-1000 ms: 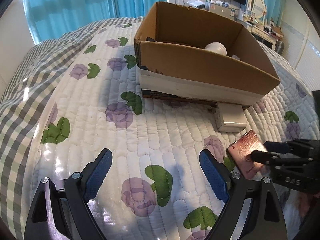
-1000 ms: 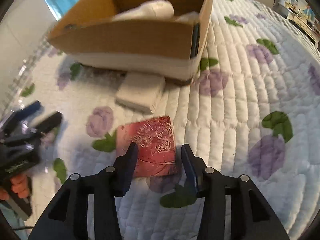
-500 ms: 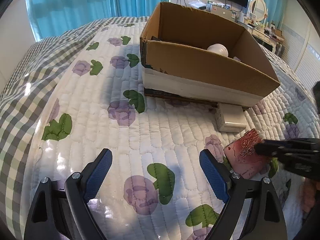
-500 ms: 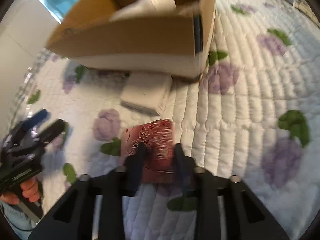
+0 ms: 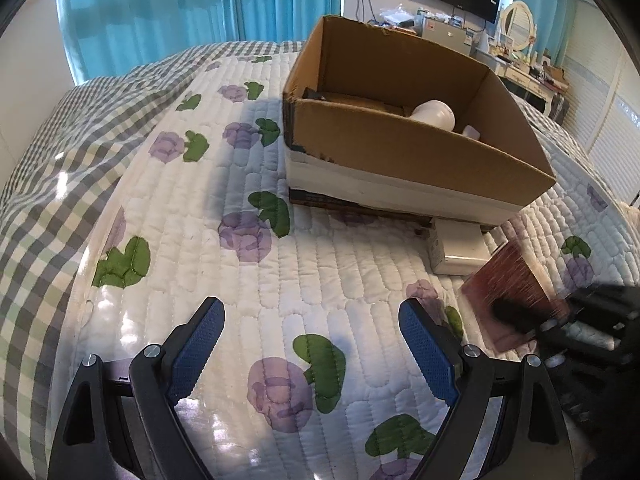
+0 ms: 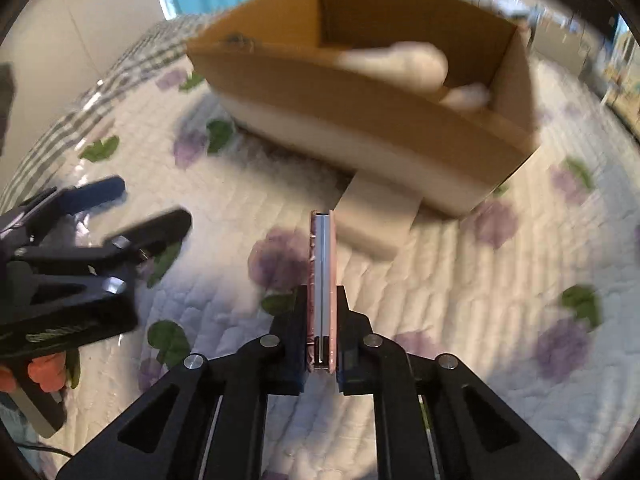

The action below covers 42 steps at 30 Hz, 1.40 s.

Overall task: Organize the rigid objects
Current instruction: 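Lift the tile edge-on with the right tool while the left tool grasps the other white charger block, then carry the charger block and tile into the box and open both tools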

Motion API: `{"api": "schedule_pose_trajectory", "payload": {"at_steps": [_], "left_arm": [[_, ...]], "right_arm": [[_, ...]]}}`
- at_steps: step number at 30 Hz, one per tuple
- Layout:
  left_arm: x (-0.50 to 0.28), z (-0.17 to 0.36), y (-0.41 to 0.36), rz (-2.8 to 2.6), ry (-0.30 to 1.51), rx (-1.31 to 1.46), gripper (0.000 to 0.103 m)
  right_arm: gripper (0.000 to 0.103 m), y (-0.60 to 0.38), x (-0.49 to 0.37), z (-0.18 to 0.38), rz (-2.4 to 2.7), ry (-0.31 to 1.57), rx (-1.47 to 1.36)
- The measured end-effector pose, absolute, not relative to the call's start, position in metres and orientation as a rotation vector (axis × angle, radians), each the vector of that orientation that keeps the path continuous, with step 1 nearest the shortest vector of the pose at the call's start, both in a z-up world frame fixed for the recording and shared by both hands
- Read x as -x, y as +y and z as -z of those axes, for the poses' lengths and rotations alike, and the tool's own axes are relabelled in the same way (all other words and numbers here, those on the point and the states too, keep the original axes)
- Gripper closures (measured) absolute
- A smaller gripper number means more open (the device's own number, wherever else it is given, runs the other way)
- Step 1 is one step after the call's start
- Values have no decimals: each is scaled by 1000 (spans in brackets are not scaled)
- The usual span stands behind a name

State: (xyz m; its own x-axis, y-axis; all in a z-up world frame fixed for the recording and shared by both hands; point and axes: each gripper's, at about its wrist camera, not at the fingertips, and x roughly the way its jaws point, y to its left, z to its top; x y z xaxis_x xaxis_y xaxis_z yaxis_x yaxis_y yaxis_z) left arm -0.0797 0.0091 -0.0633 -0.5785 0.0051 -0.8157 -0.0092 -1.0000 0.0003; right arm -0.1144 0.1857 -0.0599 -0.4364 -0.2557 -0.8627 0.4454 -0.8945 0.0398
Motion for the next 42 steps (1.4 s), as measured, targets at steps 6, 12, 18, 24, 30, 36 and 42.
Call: {"api": "schedule_pose_trajectory", "payload": {"at_steps": [6,12,18,24,30,36,42], "left_arm": [[84,51,32,-2756,54,1422,12],[100,48,75,-2702,40,1423,12],[119,68,111,-2678,76,1460,12],[137,89,130,-2673,90,1503,14],[148,107,148,-2640,137,1512,39],[148,107,139,-2633,69,1521,52],[125,87,136,-2648,82,1479,53]], "right_arm": [[93,207,121,25,2427,337,-1276],[93,250,133,16,2504,261,-1311],[93,283,144,21,2571,152,-1369],[93,290,155,33,2558,95,-1428],[93,290,155,31,2563,93,-1417],[93,289,154,31,2571,109,-1411],[93,282,143,20,2601,167,-1362]]}}
